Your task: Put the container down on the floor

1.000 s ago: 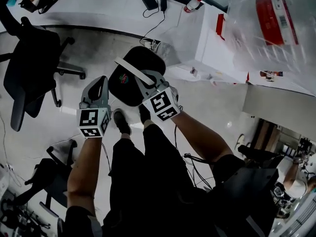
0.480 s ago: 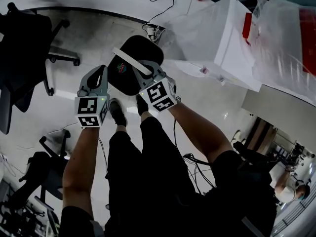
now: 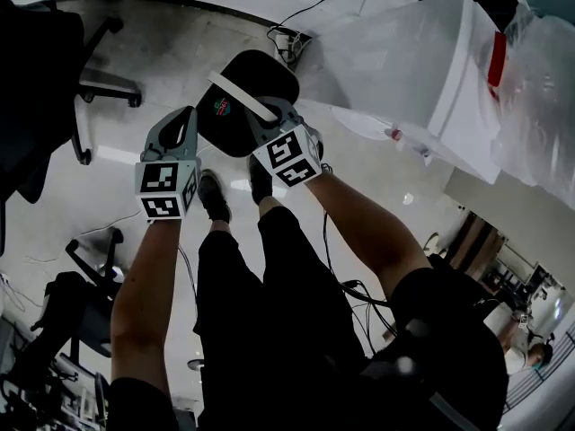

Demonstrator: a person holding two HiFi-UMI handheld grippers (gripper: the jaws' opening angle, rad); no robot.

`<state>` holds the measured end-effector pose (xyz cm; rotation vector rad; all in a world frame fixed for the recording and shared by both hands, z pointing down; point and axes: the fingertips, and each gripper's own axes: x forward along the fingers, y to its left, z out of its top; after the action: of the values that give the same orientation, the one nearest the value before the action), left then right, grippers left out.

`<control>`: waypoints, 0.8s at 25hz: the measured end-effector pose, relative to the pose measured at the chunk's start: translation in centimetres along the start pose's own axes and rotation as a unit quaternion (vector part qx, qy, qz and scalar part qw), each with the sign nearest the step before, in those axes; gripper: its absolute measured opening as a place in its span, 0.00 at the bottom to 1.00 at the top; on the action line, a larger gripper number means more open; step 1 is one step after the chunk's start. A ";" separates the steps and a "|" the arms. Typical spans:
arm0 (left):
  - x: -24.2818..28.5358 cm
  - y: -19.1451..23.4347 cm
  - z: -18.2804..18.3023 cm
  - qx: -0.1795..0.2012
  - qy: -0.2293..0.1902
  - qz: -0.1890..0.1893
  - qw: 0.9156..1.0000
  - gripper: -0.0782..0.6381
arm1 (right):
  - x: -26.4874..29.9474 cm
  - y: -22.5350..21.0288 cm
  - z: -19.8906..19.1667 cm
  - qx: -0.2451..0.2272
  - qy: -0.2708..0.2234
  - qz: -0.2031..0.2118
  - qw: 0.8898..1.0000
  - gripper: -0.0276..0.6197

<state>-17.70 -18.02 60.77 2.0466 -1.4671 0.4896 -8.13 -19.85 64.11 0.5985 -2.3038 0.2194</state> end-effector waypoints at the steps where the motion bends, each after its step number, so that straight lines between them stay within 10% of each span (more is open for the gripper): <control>1: 0.3 0.2 -0.5 -0.001 0.004 0.000 1.000 0.12 | 0.5 -0.1 -0.4 0.001 0.004 0.002 1.000 0.06; 20: 6.6 2.6 -5.9 -0.019 0.038 -0.013 0.999 0.12 | 8.5 -1.3 -7.9 -0.004 0.069 0.022 0.997 0.06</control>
<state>-17.76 -19.78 69.80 1.9928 -1.3934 0.5193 -7.90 -21.47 75.63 0.5123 -2.1857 0.2634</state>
